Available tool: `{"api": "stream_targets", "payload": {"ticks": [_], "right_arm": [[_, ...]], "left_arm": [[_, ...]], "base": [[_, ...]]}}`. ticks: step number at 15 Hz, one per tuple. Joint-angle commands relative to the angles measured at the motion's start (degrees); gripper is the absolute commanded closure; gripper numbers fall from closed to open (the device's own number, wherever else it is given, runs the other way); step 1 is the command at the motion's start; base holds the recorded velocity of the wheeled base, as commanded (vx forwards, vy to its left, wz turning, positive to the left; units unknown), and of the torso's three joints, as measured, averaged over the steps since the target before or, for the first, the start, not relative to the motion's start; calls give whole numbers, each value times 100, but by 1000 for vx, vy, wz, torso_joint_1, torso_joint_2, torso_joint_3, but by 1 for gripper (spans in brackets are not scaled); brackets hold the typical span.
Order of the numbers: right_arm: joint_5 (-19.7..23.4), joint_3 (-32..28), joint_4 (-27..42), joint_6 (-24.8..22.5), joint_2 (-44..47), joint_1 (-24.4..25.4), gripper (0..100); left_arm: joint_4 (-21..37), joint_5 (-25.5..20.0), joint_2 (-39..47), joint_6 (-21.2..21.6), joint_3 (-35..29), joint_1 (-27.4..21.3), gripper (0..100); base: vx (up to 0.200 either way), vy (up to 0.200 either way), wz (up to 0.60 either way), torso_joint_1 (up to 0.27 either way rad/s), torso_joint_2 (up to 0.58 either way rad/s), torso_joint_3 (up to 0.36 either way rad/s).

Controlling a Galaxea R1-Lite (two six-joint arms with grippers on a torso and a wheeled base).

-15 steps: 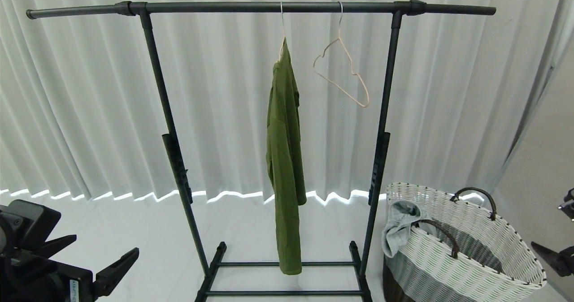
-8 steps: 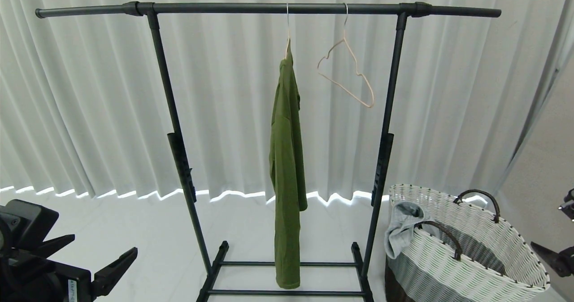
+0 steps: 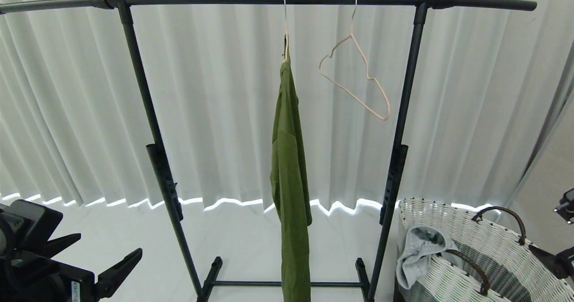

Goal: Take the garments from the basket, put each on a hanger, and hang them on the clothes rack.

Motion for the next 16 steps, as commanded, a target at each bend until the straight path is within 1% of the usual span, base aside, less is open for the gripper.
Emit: {"api": "stream_targets", "payload": {"ticks": [1,3,4,5,7,8,9,10,12,14,16], "right_arm": [[12,63,-6,3,66,10,0],[29,151,-6,3,153,19,0],[108,159,-6,38,338,19,0],[311,151,-23,74,531,19,0],[917,195,-305,117,953,90,0],[1269,300,-533,109,1226,98,0],[1374,406,-779,109,1507,125,0],[1374,511,-999,109,1709,186,0],[1383,915,-1983,117,2447,318,0],[1392,1214,-2801,135,3098,318,0],[1365,1346,-3407,407,3660,327,0]], "left_arm": [[-1,-4,9,1,-7,-10,0],[-1,-4,18,1,-7,-10,0],[-1,-4,9,1,19,-10,0],[-1,-4,1,10,28,-10,0],[-1,-4,-8,10,19,-54,0],[-1,-4,-8,10,19,-98,0],[-1,-4,-8,10,28,-168,0],[-1,-4,-8,1,37,-238,0],[-1,-4,-52,10,72,-379,0],[-1,-4,-114,10,195,-388,0],[-1,14,-184,98,248,-388,0]], "base": [[200,0,0,7,2,2],[200,0,0,5,2,2],[200,0,0,2,2,7],[200,0,0,2,7,7],[0,0,0,0,0,0],[0,0,0,0,0,0],[0,0,0,0,0,0],[0,0,0,0,0,0],[0,0,0,0,0,0],[0,0,0,0,0,0],[0,0,0,0,0,0]]}}
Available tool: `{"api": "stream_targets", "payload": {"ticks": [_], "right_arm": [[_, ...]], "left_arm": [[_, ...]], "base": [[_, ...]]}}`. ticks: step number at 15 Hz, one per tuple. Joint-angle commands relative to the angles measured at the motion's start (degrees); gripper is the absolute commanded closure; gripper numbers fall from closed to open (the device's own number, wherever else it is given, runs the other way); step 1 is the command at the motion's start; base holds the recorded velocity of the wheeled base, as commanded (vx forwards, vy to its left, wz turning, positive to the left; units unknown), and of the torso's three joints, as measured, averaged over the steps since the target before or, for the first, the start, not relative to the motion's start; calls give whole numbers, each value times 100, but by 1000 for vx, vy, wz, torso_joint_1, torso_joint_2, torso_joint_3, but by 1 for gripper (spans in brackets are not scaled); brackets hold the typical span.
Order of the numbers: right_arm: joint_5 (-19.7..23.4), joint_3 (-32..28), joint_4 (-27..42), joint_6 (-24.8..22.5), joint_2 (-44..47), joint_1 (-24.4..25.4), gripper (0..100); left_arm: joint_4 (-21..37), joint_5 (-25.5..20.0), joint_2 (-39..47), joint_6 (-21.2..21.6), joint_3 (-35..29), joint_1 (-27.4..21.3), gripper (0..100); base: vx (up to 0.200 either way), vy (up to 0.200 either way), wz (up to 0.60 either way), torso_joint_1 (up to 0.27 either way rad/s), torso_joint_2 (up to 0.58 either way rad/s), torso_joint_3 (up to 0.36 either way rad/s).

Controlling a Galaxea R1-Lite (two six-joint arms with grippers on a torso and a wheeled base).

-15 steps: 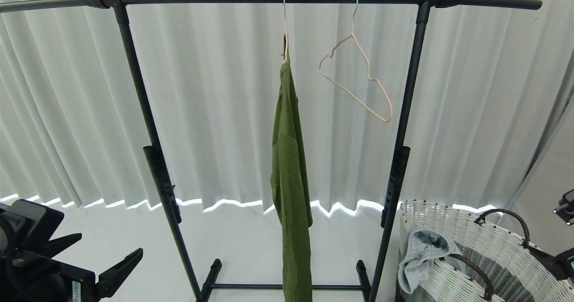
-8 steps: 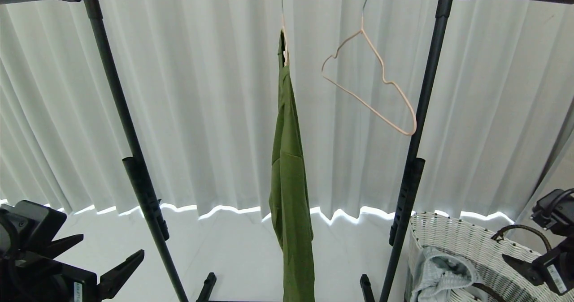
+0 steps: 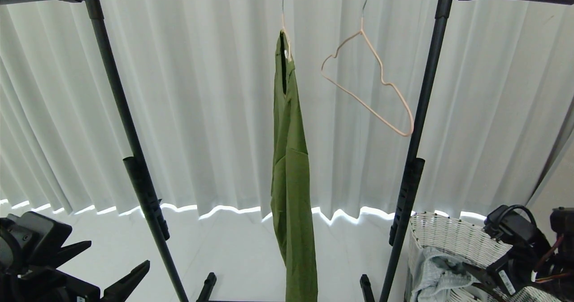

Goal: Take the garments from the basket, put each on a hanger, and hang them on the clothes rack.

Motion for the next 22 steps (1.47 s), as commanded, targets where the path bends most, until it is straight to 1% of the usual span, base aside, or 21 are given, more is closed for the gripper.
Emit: {"api": "stream_targets", "payload": {"ticks": [1,3,5,7,10,12,13,17,19,22], "right_arm": [[-31,181,-451,210,999,25,0],[-110,111,-477,263,1157,25,0],[-304,-21,-486,289,1324,25,0],[-339,-135,-486,280,1376,25,0],[-514,-249,-486,289,1473,33,0],[-532,-276,-486,289,1526,33,0],[-541,-285,-486,298,1535,33,100],[-550,-337,-486,298,1500,112,100],[-620,-372,-486,298,1403,183,100],[-787,-838,-425,394,1007,464,100]], "left_arm": [[-3,5,-67,55,69,-3,0],[-3,5,-67,90,86,-11,0],[-3,5,-67,81,104,-11,0],[6,5,-111,81,104,-20,0],[6,5,-129,90,121,-55,0],[6,5,-173,90,165,-90,0],[6,5,-190,90,174,-108,0],[6,5,-190,81,183,-108,0],[-3,14,-190,81,192,-108,0],[6,23,-164,81,236,-73,0]], "base": [[0,0,0,0,0,0],[0,0,0,0,0,0],[0,0,0,0,0,0],[0,0,0,0,0,0],[0,0,0,0,0,0],[0,0,0,0,0,0],[0,0,0,0,0,0],[0,0,0,0,0,0],[0,0,0,0,0,0],[0,0,0,0,0,0]]}}
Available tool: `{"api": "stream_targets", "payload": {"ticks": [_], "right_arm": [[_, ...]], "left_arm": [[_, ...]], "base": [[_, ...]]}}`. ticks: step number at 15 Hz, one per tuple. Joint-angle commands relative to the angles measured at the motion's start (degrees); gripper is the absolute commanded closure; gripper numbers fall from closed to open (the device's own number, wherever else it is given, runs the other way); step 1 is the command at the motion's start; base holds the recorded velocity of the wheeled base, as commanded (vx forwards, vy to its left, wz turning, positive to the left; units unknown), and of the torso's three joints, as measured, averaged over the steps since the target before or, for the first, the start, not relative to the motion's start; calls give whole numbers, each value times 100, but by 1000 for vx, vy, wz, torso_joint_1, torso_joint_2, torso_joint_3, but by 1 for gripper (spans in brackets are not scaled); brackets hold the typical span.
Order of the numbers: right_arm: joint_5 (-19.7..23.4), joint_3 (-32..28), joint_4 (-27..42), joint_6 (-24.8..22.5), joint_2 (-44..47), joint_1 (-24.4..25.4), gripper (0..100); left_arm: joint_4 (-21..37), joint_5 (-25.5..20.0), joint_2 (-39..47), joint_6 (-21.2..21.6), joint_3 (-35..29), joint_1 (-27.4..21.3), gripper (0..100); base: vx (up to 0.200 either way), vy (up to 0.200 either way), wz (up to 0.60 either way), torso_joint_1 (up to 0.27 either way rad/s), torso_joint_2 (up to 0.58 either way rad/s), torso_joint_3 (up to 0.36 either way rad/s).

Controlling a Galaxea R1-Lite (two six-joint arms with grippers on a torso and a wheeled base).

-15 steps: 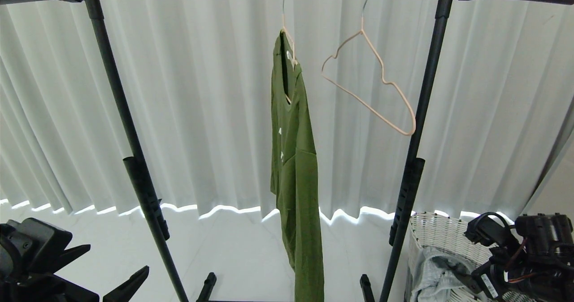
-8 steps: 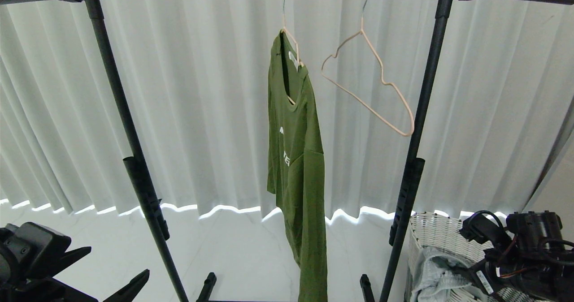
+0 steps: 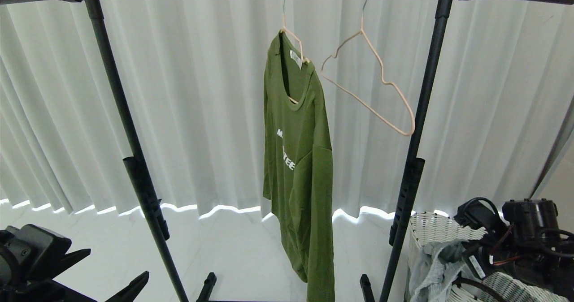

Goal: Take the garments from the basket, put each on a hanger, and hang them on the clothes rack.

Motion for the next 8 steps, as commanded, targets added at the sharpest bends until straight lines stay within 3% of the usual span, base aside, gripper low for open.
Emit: {"api": "stream_targets", "payload": {"ticks": [1,3,5,8], "right_arm": [[-116,-479,174,8,-432,255,100],[-160,-1059,727,8,-827,519,100],[-168,-1508,1422,8,-1275,817,100],[-239,-1727,1896,8,-1715,1195,100]], "left_arm": [[1,12,21,6,44,10,0],[1,170,48,6,70,10,0],[1,240,30,-3,132,10,0],[1,240,13,-3,149,10,0]], "base": [[0,0,0,0,0,0],[0,0,0,0,0,0],[-200,0,0,5,2,0],[-200,0,0,-2,5,1]]}}
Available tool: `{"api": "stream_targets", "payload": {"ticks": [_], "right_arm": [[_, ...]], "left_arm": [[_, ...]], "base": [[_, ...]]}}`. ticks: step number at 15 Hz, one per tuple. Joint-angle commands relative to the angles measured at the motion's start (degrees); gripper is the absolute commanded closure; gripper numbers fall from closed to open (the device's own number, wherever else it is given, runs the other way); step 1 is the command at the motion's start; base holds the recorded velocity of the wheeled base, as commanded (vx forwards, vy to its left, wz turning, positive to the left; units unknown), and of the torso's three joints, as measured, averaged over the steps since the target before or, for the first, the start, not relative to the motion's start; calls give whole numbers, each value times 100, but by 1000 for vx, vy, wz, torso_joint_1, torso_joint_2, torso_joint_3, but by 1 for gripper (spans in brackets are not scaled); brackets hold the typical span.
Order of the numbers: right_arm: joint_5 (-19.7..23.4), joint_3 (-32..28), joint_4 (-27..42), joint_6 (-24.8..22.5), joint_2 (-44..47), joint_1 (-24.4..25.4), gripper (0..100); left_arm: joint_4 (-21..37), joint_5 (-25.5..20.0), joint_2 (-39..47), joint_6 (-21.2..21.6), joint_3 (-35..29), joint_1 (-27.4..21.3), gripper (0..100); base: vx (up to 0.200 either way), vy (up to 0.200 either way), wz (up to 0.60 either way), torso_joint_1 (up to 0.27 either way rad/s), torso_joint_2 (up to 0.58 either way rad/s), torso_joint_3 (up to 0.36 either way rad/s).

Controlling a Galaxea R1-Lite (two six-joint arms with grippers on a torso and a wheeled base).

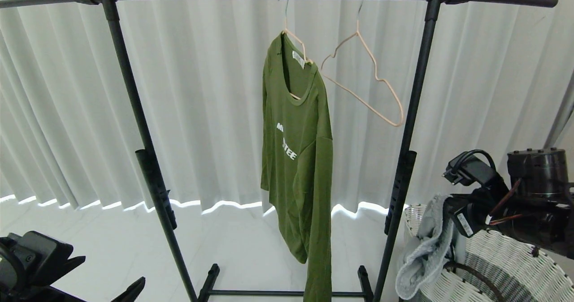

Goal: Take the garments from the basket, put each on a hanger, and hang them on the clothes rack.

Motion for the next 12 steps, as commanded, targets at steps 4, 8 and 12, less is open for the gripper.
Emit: {"api": "stream_targets", "payload": {"ticks": [4,8,12], "right_arm": [[-252,-143,97,-3,-735,720,100],[-357,-398,361,-3,-884,1124,100],[-375,-573,493,-3,-902,1502,100]], "left_arm": [[-5,2,10,-1,20,-1,0],[-5,2,19,-1,73,-1,0],[-14,2,-33,-18,64,-1,0]], "base": [[-200,0,0,4,0,5],[-200,0,0,0,5,1],[0,0,0,0,0,0]]}}
